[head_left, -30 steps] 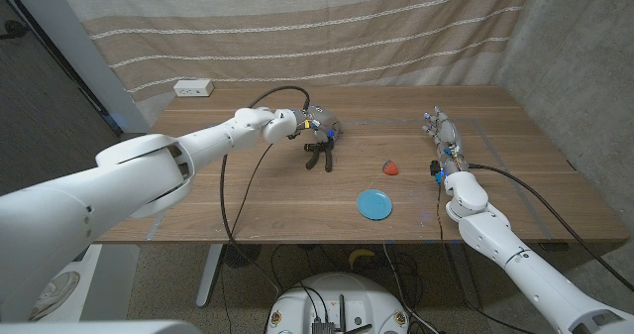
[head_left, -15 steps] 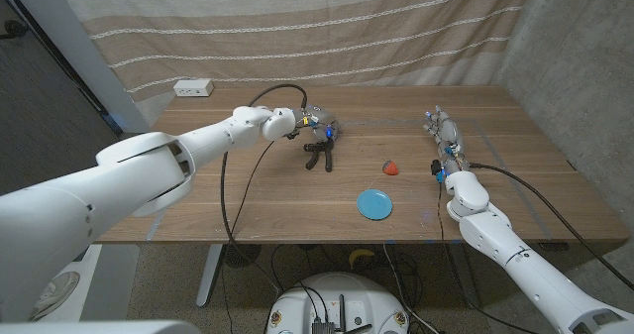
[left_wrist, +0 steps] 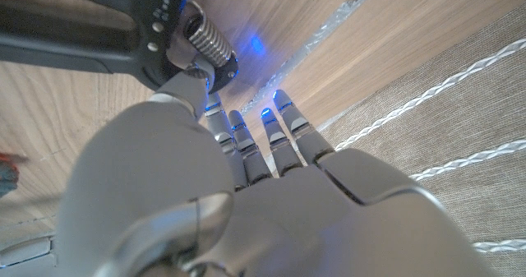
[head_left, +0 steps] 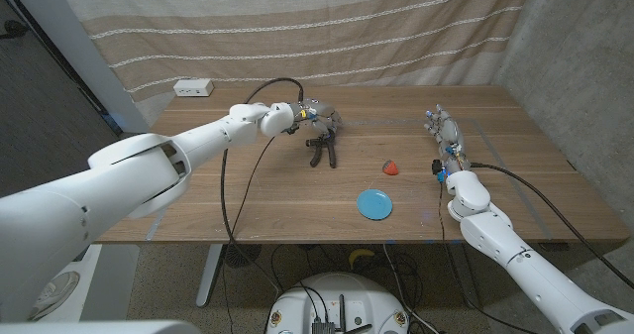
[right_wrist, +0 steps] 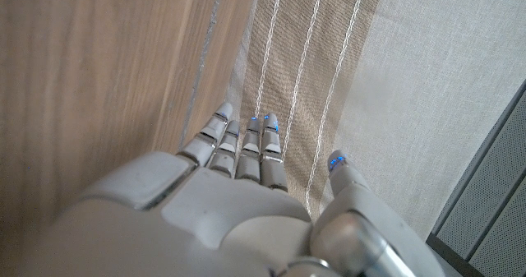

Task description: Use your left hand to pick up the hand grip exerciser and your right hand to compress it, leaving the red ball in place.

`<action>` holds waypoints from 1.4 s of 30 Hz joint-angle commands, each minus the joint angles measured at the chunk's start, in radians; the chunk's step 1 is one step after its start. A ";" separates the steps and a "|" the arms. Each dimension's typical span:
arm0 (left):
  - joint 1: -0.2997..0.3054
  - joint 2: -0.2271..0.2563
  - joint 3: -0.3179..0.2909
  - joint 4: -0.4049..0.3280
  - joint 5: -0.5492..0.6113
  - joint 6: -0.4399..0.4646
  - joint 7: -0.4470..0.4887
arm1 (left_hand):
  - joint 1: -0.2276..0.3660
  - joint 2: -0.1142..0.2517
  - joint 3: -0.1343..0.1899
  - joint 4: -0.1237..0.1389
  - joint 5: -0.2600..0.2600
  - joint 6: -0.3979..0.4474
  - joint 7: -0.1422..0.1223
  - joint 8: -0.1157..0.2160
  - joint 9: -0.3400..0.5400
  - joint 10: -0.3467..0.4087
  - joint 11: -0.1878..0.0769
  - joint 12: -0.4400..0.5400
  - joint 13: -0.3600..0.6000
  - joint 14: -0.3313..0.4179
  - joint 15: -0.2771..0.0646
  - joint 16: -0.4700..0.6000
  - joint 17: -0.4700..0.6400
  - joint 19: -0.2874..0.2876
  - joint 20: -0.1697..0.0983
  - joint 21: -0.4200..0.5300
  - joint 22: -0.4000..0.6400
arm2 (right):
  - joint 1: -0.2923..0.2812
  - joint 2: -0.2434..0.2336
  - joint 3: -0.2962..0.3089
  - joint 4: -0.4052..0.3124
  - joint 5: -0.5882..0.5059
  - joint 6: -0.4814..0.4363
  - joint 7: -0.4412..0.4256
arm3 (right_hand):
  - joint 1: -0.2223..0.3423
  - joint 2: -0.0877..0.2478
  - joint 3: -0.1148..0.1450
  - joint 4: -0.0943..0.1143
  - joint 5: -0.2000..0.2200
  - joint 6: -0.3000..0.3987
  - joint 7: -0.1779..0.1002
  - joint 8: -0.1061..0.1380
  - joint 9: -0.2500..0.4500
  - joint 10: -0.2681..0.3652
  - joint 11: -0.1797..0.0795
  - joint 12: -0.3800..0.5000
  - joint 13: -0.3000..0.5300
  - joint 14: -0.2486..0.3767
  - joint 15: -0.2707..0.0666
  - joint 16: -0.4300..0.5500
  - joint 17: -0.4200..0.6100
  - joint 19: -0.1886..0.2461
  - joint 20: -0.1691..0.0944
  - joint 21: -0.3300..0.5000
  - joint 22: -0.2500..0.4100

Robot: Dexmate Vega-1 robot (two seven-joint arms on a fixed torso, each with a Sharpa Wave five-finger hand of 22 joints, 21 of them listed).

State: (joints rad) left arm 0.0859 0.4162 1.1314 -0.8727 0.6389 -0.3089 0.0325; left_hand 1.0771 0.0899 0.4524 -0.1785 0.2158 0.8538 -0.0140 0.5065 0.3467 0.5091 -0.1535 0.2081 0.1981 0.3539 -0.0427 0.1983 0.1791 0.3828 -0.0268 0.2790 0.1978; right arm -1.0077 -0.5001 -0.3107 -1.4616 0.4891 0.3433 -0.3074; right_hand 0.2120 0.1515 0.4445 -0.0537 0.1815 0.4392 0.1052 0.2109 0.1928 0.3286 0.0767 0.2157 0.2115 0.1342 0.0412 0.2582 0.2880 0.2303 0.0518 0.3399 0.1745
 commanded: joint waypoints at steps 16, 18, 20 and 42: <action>0.027 0.029 -0.069 -0.069 -0.004 -0.002 0.101 | 0.011 0.007 -0.012 0.002 0.005 0.049 0.058 0.096 0.144 0.012 -0.006 0.001 0.003 0.013 -0.127 -0.001 0.002 0.002 -0.003 0.007 0.005 | -0.016 -0.033 0.003 -0.072 -0.028 -0.079 -0.043 | 0.044 -0.010 0.015 -0.051 0.008 -0.025 -0.013 -0.014 0.004 -0.001 -0.011 -0.008 0.001 0.009 0.004 -0.006 -0.014 0.015 0.001 -0.011 0.001; 0.038 0.032 -0.080 -0.093 -0.005 0.027 0.108 | 0.011 0.008 -0.013 0.002 0.005 0.047 0.059 0.098 0.148 0.013 -0.006 0.000 0.004 0.014 -0.127 -0.001 0.002 0.002 -0.003 0.007 0.005 | -0.016 -0.033 0.004 -0.073 -0.027 -0.080 -0.042 | 0.046 -0.011 0.016 -0.054 0.008 -0.027 -0.012 -0.015 0.004 -0.002 -0.011 -0.008 0.001 0.009 0.006 -0.007 -0.015 0.016 0.003 -0.012 0.001; 0.052 0.033 -0.094 -0.112 -0.010 0.057 0.120 | 0.011 0.008 -0.014 0.002 0.005 0.046 0.059 0.100 0.150 0.013 -0.007 0.000 0.004 0.014 -0.128 -0.001 0.002 0.002 -0.003 0.007 0.005 | -0.016 -0.032 0.005 -0.071 -0.026 -0.076 -0.041 | 0.048 -0.012 0.016 -0.057 0.008 -0.028 -0.013 -0.015 0.004 -0.003 -0.011 -0.009 0.001 0.009 0.008 -0.007 -0.016 0.017 0.005 -0.012 0.001; 0.023 -0.007 -0.093 -0.053 0.008 0.019 0.242 | 0.012 0.014 -0.022 0.004 0.007 0.032 0.053 0.123 0.186 0.020 -0.012 -0.001 0.005 0.022 -0.136 0.000 0.003 0.013 -0.007 0.015 0.006 | -0.037 -0.099 0.009 -0.180 -0.032 -0.223 -0.071 | 0.072 -0.046 0.012 -0.097 0.007 -0.107 -0.011 -0.031 0.002 -0.054 -0.011 -0.024 -0.001 -0.004 0.032 -0.022 -0.032 0.026 0.030 -0.029 0.001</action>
State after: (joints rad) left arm 0.1279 0.4331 1.0377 -0.9596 0.6446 -0.2749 0.2233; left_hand 1.0899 0.0903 0.4331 -0.1758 0.2157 0.8467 -0.0068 0.5065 0.3467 0.5215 -0.1661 0.2081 0.1978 0.3701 -0.0411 0.1983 0.1790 0.3883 -0.0322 0.2886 0.2027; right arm -1.0350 -0.5606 -0.3005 -1.5773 0.4737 0.2121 -0.3493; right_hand 0.2834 0.1174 0.4585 -0.1425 0.1856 0.3433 0.0933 0.1808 0.1928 0.2814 0.0665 0.1922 0.2091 0.1285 0.0611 0.2397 0.2554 0.2554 0.0702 0.3174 0.1723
